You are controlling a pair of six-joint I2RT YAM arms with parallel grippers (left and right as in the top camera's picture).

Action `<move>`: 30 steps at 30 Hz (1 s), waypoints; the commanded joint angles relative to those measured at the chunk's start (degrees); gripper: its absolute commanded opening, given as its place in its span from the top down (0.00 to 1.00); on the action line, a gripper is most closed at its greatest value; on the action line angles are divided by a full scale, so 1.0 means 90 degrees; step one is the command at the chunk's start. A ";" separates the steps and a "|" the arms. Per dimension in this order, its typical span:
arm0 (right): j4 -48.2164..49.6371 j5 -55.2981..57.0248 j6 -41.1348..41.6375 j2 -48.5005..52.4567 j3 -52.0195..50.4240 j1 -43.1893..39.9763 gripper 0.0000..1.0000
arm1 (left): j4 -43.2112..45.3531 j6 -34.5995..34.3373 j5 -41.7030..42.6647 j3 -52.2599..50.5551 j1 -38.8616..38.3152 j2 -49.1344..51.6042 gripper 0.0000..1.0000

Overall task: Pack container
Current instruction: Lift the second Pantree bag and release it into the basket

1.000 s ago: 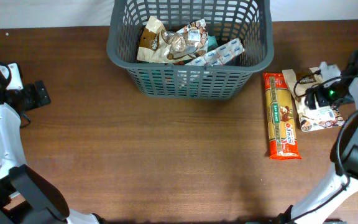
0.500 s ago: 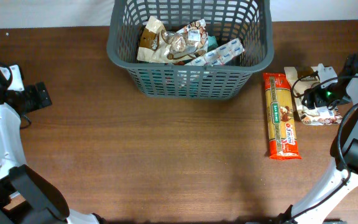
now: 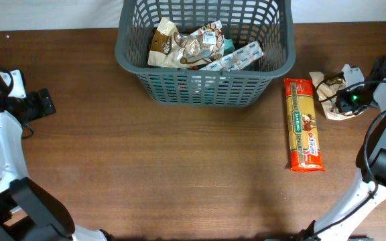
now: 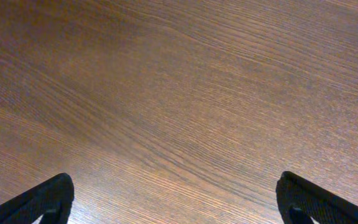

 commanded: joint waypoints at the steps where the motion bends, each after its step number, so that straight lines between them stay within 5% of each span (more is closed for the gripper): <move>1: -0.0109 -0.0039 0.0707 0.0352 0.0177 -0.0005 0.96 | -0.0007 0.0080 0.0002 -0.0053 0.0022 -0.0058 0.01; 12: -0.0126 -0.2543 0.2543 -0.0908 0.3781 0.0121 0.96 | 0.0000 0.0080 0.0002 -0.0053 0.0022 -0.0058 0.01; 19: 0.0170 -0.4685 0.3024 -0.0969 0.6839 0.1353 0.96 | 0.0019 0.0080 0.0005 -0.0053 0.0022 -0.0058 0.01; 25: 0.0481 -0.5144 0.2419 -0.0794 0.6963 0.3325 0.97 | 0.0019 0.0080 0.0005 -0.0053 0.0022 -0.0058 0.01; 30: -0.0090 -0.4539 0.2310 -0.0175 0.6390 0.4099 0.97 | 0.0019 0.0080 0.0005 -0.0053 0.0022 -0.0058 0.01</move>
